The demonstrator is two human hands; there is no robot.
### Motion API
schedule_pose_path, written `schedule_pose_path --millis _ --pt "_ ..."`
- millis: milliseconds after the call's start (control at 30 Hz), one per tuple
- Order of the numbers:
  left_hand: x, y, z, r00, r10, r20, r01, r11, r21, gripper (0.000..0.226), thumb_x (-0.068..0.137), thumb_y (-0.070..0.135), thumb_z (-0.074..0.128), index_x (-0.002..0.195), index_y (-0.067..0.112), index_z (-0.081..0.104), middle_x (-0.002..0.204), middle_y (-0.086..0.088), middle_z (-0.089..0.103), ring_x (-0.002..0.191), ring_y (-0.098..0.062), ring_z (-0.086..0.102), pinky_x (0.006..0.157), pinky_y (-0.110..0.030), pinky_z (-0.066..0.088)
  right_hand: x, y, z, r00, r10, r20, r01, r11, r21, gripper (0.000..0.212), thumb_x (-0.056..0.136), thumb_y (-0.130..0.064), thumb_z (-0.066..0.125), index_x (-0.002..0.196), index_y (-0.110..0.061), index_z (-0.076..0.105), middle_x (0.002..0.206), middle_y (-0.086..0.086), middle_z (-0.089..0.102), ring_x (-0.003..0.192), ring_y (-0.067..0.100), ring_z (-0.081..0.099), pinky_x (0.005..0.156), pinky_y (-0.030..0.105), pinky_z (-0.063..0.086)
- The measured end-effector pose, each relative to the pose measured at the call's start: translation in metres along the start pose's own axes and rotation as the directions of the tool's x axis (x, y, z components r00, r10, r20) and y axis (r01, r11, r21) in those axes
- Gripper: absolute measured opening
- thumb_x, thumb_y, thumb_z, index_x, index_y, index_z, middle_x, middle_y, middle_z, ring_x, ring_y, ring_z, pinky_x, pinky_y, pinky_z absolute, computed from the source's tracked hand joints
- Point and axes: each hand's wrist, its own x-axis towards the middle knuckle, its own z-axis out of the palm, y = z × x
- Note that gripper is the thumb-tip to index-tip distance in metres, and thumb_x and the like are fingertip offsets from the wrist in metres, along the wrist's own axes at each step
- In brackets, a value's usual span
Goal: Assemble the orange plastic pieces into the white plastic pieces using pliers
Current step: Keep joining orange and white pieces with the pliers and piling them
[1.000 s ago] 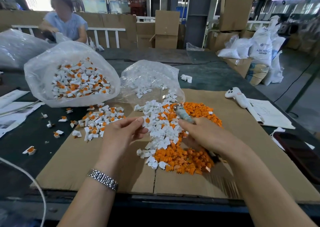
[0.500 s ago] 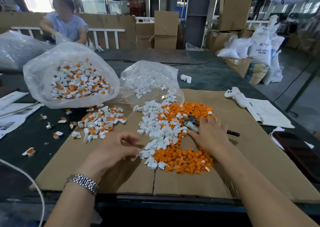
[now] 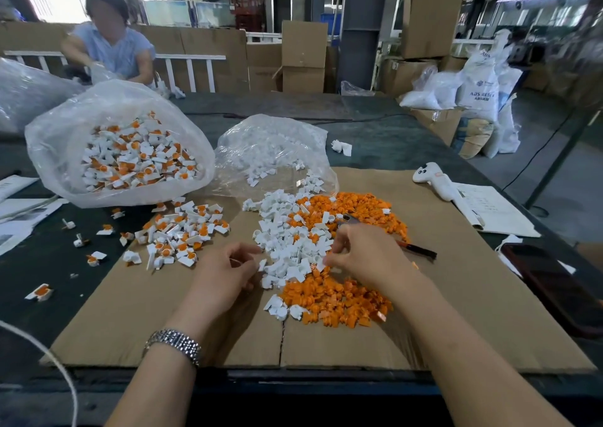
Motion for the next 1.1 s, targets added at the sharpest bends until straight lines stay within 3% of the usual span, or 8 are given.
schedule_pose_path --millis 133,233,433,600,700,867,933,1100 --pt "0.001 -0.002 0.002 0.998 -0.06 -0.011 0.056 0.974 -0.22 0.017 0.1 0.01 0.064 0.104 0.025 0.073 0.074 -0.003 0.076 0.056 -0.005 0.067 0.053 -0.014 0.051 -0.003 -0.012 0.005 0.995 0.001 0.104 0.001 1.0 -0.022 0.037 0.081 -0.04 0.082 0.092 -0.005 0.073 0.089 0.011 0.073 0.08 0.024 0.069 0.076 0.043 0.058" --pt "0.002 -0.003 0.002 0.993 -0.117 0.036 0.121 0.901 -0.416 0.019 0.1 0.007 0.063 0.104 0.019 0.076 0.076 -0.008 0.077 0.062 -0.011 0.07 0.058 -0.017 0.055 0.0 -0.015 0.007 0.994 -0.008 0.109 0.006 1.0 0.02 0.028 0.086 -0.026 0.078 0.093 0.001 0.075 0.09 0.016 0.075 0.081 0.024 0.071 0.079 0.041 0.059" --pt "0.008 -0.002 0.004 0.953 -0.174 0.247 0.302 0.512 -0.804 0.019 0.08 -0.002 0.073 0.097 0.002 0.081 0.103 -0.026 0.076 0.093 -0.029 0.077 0.068 -0.024 0.062 0.007 -0.011 0.01 0.996 -0.015 0.091 0.011 0.999 0.039 0.012 0.092 -0.015 0.072 0.102 -0.009 0.076 0.103 0.007 0.075 0.092 0.016 0.069 0.082 0.028 0.055" --pt "0.006 -0.002 0.008 0.935 -0.165 0.315 0.355 0.376 -0.856 0.03 0.07 -0.008 0.076 0.101 -0.006 0.078 0.109 -0.029 0.074 0.094 -0.033 0.077 0.066 -0.025 0.063 0.006 -0.003 0.011 1.0 0.009 0.028 -0.01 0.999 0.031 0.007 0.091 -0.015 0.071 0.09 -0.016 0.078 0.094 0.001 0.076 0.078 0.008 0.068 0.074 0.024 0.057" --pt "0.005 0.001 0.01 0.936 -0.157 0.316 0.352 0.361 -0.864 0.035 0.073 -0.005 0.075 0.108 -0.005 0.073 0.11 -0.029 0.074 0.088 -0.03 0.078 0.062 -0.025 0.062 0.003 -0.005 0.005 0.997 0.006 -0.077 0.002 0.995 0.102 0.009 0.091 -0.015 0.069 0.087 -0.017 0.076 0.091 -0.004 0.074 0.074 0.004 0.064 0.071 0.024 0.057" --pt "0.001 0.004 0.01 0.924 -0.074 0.376 0.38 0.296 -0.876 0.022 0.08 -0.01 0.068 0.098 -0.002 0.078 0.114 -0.026 0.074 0.094 -0.029 0.078 0.068 -0.024 0.063 -0.011 -0.029 -0.017 0.991 -0.073 -0.114 0.127 0.799 0.588 0.003 0.093 -0.024 0.071 0.093 -0.023 0.073 0.084 -0.01 0.072 0.078 0.003 0.068 0.07 0.019 0.058" --pt "-0.001 0.007 0.009 0.923 -0.036 0.382 0.375 0.295 -0.879 0.022 0.081 -0.01 0.067 0.096 -0.001 0.079 0.112 -0.026 0.074 0.097 -0.03 0.077 0.071 -0.025 0.063 -0.017 -0.04 -0.019 0.981 -0.151 -0.118 0.192 0.765 0.615 0.003 0.093 -0.025 0.071 0.092 -0.025 0.073 0.084 -0.012 0.071 0.078 0.0 0.066 0.07 0.013 0.053" --pt "-0.005 0.016 0.006 0.93 0.013 0.367 0.342 0.338 -0.877 0.021 0.08 -0.009 0.066 0.089 0.002 0.081 0.109 -0.026 0.075 0.096 -0.03 0.077 0.073 -0.026 0.064 -0.019 -0.053 -0.012 0.971 -0.195 -0.14 0.24 0.796 0.555 0.006 0.095 -0.022 0.068 0.091 -0.022 0.072 0.084 -0.01 0.067 0.077 0.004 0.059 0.072 0.017 0.049"
